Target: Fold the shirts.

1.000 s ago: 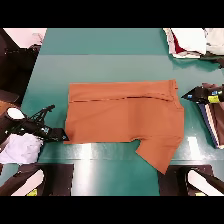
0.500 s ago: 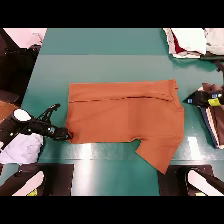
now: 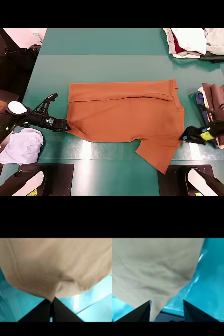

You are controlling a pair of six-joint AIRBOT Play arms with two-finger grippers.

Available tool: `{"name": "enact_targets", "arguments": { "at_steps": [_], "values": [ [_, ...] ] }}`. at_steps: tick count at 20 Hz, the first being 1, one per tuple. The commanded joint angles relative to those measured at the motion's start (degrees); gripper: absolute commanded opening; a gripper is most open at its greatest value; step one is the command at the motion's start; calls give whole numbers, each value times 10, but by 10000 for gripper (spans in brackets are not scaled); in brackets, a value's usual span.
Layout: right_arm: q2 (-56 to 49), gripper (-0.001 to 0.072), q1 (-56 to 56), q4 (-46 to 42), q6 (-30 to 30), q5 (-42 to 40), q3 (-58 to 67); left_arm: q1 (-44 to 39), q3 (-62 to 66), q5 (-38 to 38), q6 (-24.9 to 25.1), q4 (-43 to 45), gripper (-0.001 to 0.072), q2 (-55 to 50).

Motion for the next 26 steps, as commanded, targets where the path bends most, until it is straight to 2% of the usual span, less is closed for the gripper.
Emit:
{"name": "enact_targets", "arguments": {
  "at_steps": [1,3,4,5,6,7,8,9,10,12,13,14,15,19,21,23,25,26],
  "values": [
    [-22,435,17,26,5,-19,-63,0,4,3,0,-1,30,0],
    [-53,426,44,26,6,-36,-64,0,4,0,0,-1,30,0],
    [-65,393,56,26,10,-45,-59,0,4,0,0,-1,30,0],
    [-73,278,67,25,9,-52,-53,0,4,0,0,-1,30,0],
    [-76,241,78,25,10,-56,-46,0,4,0,1,-1,30,0],
    [-74,240,87,23,10,-60,-40,0,4,0,4,-1,30,0],
    [-69,198,93,20,9,-62,-37,0,4,0,4,-1,30,0],
    [-59,56,98,20,9,-62,-36,0,4,0,4,-1,29,0],
    [-47,36,101,17,9,-64,-36,0,4,0,4,-1,29,0],
    [-18,47,101,5,16,-53,-36,0,4,0,4,-1,29,0],
    [-6,188,98,-5,19,-35,-36,0,4,0,4,-1,29,0],
    [4,412,92,-23,20,-18,-36,0,4,0,4,-1,29,0],
    [15,466,82,-42,26,-8,-36,0,4,0,4,-1,30,0],
    [27,447,43,-48,39,-34,-36,0,4,1,4,-1,30,0],
    [-7,447,43,-27,39,-37,-36,0,4,1,4,-1,29,0],
    [-43,405,43,12,37,-61,-36,0,4,1,4,-1,30,0],
    [-71,405,58,9,37,-73,-36,0,4,1,4,-1,30,0],
    [-82,379,71,10,37,-71,-36,0,4,1,5,0,30,0]
  ]
}}
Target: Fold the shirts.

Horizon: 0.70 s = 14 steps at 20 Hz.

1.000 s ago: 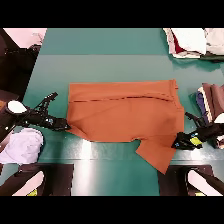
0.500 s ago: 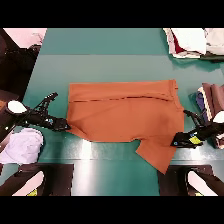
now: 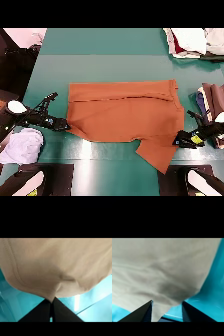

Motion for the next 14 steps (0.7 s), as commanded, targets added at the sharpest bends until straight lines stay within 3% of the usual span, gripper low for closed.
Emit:
{"name": "enact_targets", "arguments": {
  "at_steps": [1,4,9,14],
  "values": [
    [-41,265,31,13,-1,-14,0,0,1,0,0,0,29,0],
    [-23,17,83,-14,-4,-2,0,0,1,-14,0,3,29,0],
    [111,15,107,-81,14,116,2,0,7,-116,-19,43,27,61],
    [209,15,107,-75,52,102,50,0,53,-147,-85,33,28,157]
  ]
}}
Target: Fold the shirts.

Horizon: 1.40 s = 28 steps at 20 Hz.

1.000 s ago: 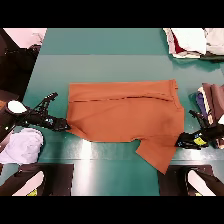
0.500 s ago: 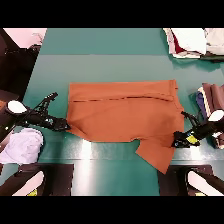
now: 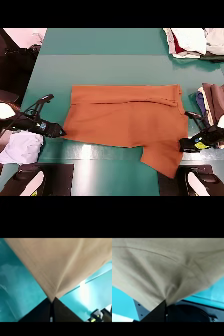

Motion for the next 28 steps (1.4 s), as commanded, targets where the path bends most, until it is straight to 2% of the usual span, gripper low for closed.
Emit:
{"name": "enact_targets", "arguments": {
  "at_steps": [1,5,10,14,19,20,21,22,23,25,28],
  "values": [
    [42,15,3,-6,26,-16,61,0,52,-8,-46,-1,28,38],
    [-52,15,3,-6,18,-87,194,0,115,92,-43,-3,29,-9],
    [-217,15,8,-5,5,-168,335,0,177,216,-42,-6,29,-172],
    [-332,16,8,24,-9,-206,429,0,245,257,30,-85,30,-306],
    [-454,19,13,35,-8,-228,541,0,312,316,32,-94,30,-397],
    [-477,82,12,57,-8,-229,559,0,314,330,30,-94,32,-402],
    [-501,411,5,88,-8,-232,580,0,314,342,21,-93,205,-403],
    [-520,577,-5,123,-8,-231,599,0,316,347,6,-93,562,-403],
    [-534,574,-15,165,-9,-229,618,3,323,337,-5,-93,720,-403],
    [-538,571,-38,205,-21,-197,638,14,349,270,-9,-91,716,-403],
    [-522,572,-79,199,-59,-119,630,21,370,164,-7,-90,703,-397]
  ]
}}
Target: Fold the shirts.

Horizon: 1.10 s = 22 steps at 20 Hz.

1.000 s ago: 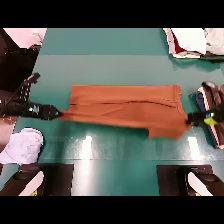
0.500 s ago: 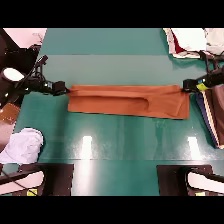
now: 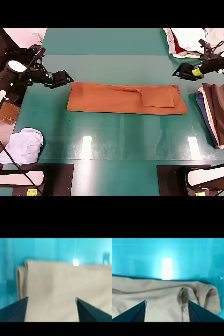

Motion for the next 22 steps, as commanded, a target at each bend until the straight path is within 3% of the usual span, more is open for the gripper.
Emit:
{"name": "enact_targets", "arguments": {
  "at_steps": [1,2,3,4,6,10,18,19,22],
  "values": [
    [6,572,-50,32,-36,77,-5,4,20,-103,-4,1,478,0],
    [13,572,-64,32,-36,83,-23,2,20,-115,7,0,205,0],
    [21,572,-83,32,-40,82,-48,-2,20,-116,20,-1,39,0],
    [25,581,-100,33,-41,80,-72,-8,20,-115,19,-1,38,0],
    [23,714,-124,34,-52,79,-115,-25,20,-115,19,-2,39,0],
    [-16,714,-143,75,-100,75,-173,-74,20,-92,19,0,38,-1],
    [-78,691,-101,141,-166,79,-173,-136,20,-65,9,-1,30,-6],
    [-82,642,-97,142,-166,78,-173,-140,20,-66,-3,0,30,-8],
    [-81,215,-92,142,-190,79,-173,-158,20,-57,-15,0,29,-8]
  ]
}}
